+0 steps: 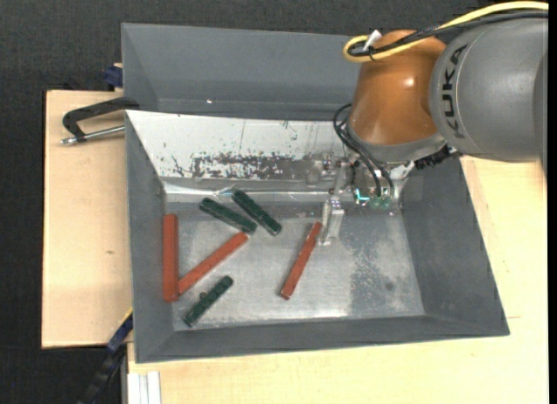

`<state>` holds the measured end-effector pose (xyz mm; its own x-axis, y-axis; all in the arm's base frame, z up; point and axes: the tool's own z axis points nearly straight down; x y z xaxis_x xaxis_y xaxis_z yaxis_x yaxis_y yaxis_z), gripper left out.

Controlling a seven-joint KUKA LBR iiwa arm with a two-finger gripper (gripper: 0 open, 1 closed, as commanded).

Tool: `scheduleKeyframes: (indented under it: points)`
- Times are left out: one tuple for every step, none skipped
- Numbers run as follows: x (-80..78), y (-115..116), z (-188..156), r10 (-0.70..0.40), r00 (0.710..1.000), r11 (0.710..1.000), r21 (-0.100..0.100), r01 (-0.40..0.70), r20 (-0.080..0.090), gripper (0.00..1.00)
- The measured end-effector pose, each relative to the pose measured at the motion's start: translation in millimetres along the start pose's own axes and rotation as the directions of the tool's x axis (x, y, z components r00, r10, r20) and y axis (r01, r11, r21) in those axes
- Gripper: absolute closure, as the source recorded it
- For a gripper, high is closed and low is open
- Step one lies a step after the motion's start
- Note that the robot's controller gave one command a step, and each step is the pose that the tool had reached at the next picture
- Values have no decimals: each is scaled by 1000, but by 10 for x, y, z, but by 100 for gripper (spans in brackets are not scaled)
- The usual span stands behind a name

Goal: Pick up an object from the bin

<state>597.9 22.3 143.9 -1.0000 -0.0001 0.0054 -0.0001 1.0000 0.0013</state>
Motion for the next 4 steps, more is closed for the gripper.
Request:
scheduleKeyframes:
  points:
    - [-19, 0, -44, 1, 1000, 1000, 0, -1, 8, 0]
    - [9, 72, 154, -179, 984, 984, 3, 179, 13, 0]
    - [130, -95, 560, -505, 863, 863, 4, 505, 8, 0]
    - [36, 100, 665, -605, 796, 796, 5, 605, 10, 100]
